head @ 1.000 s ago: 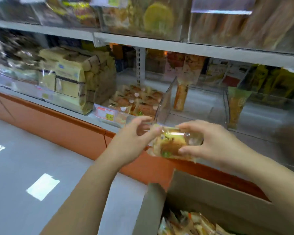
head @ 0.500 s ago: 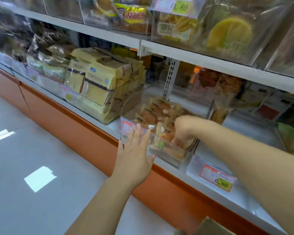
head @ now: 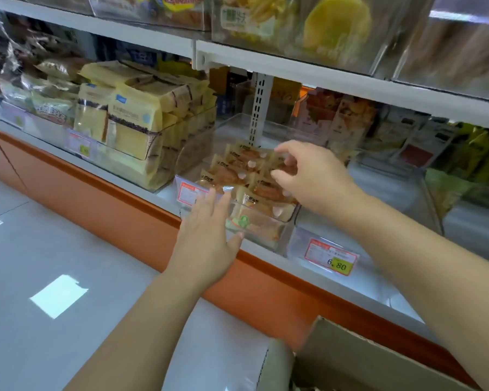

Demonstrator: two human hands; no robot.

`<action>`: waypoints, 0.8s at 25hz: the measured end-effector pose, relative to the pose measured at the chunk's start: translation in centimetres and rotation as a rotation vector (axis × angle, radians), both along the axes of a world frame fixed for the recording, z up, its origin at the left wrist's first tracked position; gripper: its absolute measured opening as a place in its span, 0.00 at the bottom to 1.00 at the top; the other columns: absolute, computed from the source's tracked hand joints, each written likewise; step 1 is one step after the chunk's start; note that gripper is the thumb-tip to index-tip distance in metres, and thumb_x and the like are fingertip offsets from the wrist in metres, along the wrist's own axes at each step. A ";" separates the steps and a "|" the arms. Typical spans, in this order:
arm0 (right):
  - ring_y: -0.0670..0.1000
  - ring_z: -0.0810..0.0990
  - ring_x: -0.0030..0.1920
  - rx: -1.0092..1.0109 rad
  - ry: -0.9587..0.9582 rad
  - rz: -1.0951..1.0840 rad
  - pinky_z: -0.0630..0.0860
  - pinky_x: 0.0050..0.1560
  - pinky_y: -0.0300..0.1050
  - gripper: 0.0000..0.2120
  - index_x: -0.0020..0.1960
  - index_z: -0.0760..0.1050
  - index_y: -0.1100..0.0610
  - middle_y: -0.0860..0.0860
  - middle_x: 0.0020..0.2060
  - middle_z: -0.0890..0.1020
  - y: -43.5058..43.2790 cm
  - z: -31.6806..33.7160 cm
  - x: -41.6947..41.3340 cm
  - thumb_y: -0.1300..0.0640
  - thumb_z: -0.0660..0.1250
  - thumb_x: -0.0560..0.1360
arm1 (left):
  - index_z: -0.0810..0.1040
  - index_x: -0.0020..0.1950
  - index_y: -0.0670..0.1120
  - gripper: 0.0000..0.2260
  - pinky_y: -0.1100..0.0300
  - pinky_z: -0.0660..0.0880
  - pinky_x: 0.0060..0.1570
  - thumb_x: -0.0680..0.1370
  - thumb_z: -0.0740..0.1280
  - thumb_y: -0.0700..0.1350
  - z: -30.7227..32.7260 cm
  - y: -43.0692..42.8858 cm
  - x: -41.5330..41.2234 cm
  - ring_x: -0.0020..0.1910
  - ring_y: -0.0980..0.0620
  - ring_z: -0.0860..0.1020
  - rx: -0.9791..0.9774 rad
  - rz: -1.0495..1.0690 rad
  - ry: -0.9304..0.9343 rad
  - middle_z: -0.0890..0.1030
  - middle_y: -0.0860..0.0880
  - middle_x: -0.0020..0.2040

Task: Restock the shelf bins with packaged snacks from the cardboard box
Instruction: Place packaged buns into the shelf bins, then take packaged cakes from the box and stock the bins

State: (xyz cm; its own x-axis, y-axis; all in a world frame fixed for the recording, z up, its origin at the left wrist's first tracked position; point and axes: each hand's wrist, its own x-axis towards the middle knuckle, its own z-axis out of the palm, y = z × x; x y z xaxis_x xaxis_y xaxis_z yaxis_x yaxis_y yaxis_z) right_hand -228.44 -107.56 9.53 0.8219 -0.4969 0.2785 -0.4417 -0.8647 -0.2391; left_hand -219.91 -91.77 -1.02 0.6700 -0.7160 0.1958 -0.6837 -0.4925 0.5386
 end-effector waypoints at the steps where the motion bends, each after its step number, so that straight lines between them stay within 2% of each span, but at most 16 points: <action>1: 0.47 0.78 0.48 0.090 -0.170 0.040 0.74 0.45 0.41 0.17 0.66 0.71 0.48 0.46 0.50 0.80 0.9 0.0 -2.9 0.50 0.65 0.78 | 0.53 0.80 0.52 0.32 0.50 0.54 0.76 0.80 0.64 0.54 0.6 0.2 -1.0 0.79 0.48 0.52 -0.022 -0.023 -0.006 0.54 0.48 0.80; 3: 0.44 0.78 0.42 0.269 -0.350 0.083 0.74 0.41 0.36 0.17 0.66 0.71 0.47 0.44 0.43 0.80 2.8 -1.0 -9.0 0.54 0.66 0.77 | 0.62 0.77 0.52 0.28 0.53 0.61 0.71 0.79 0.65 0.54 1.7 0.8 -3.9 0.74 0.46 0.62 0.018 -0.086 -0.002 0.64 0.48 0.76; 6: 0.46 0.79 0.38 0.423 -0.344 0.023 0.76 0.42 0.40 0.16 0.62 0.72 0.46 0.46 0.41 0.79 3.8 -5.4 -17.1 0.57 0.67 0.76 | 0.68 0.73 0.56 0.23 0.59 0.67 0.63 0.79 0.65 0.57 2.7 1.7 -9.1 0.66 0.52 0.71 0.221 -0.295 0.082 0.71 0.51 0.69; 8: 0.46 0.79 0.40 0.506 -0.146 -0.076 0.77 0.47 0.46 0.13 0.59 0.72 0.44 0.45 0.42 0.80 3.0 -9.0 -22.0 0.55 0.66 0.76 | 0.67 0.73 0.57 0.23 0.61 0.66 0.61 0.79 0.64 0.59 1.9 1.1 -13.2 0.67 0.54 0.71 0.423 -0.508 0.088 0.71 0.52 0.69; 10: 0.46 0.79 0.49 0.512 0.290 -0.106 0.76 0.55 0.48 0.16 0.63 0.71 0.41 0.44 0.51 0.81 2.0 -12.7 -26.4 0.51 0.65 0.76 | 0.65 0.75 0.55 0.25 0.60 0.66 0.63 0.79 0.64 0.59 -0.6 0.2 -17.0 0.68 0.51 0.70 0.631 -0.668 0.078 0.70 0.50 0.71; 12: 0.47 0.77 0.57 0.514 0.592 -0.098 0.73 0.60 0.44 0.19 0.68 0.69 0.43 0.44 0.59 0.79 1.8 -15.6 -30.3 0.49 0.64 0.77 | 0.64 0.76 0.52 0.27 0.58 0.67 0.65 0.79 0.64 0.57 -3.5 -0.5 -20.2 0.69 0.48 0.70 0.796 -0.749 0.100 0.70 0.47 0.72; 13: 0.46 0.77 0.57 0.574 0.626 -0.106 0.73 0.59 0.42 0.21 0.69 0.69 0.44 0.43 0.59 0.78 2.1 -16.8 -31.9 0.48 0.64 0.77 | 0.65 0.76 0.52 0.27 0.57 0.68 0.65 0.78 0.66 0.57 -4.8 -0.6 -21.2 0.69 0.47 0.70 0.858 -0.774 0.114 0.70 0.46 0.71; 15: 0.45 0.77 0.56 0.729 0.588 -0.109 0.73 0.57 0.39 0.24 0.71 0.68 0.45 0.43 0.57 0.77 3.4 -18.9 -34.0 0.46 0.66 0.75 | 0.67 0.73 0.51 0.28 0.55 0.70 0.63 0.76 0.69 0.58 -7.0 -0.4 -22.3 0.66 0.45 0.72 0.945 -0.809 0.142 0.72 0.46 0.69; 17: 0.47 0.75 0.60 0.805 0.565 -0.052 0.71 0.58 0.38 0.32 0.74 0.63 0.45 0.46 0.62 0.75 5.5 -21.1 -34.5 0.43 0.68 0.73 | 0.66 0.72 0.52 0.30 0.55 0.71 0.60 0.73 0.71 0.58 -8.8 0.1 -22.8 0.64 0.46 0.73 0.973 -0.794 0.174 0.74 0.48 0.67; 20: 0.48 0.70 0.66 0.875 0.479 -0.010 0.68 0.65 0.41 0.39 0.76 0.57 0.43 0.46 0.69 0.70 7.7 -23.8 -34.0 0.41 0.71 0.70 | 0.63 0.74 0.53 0.35 0.54 0.71 0.63 0.71 0.74 0.53 -10.5 0.6 -23.4 0.65 0.46 0.73 0.858 -0.726 0.133 0.72 0.48 0.66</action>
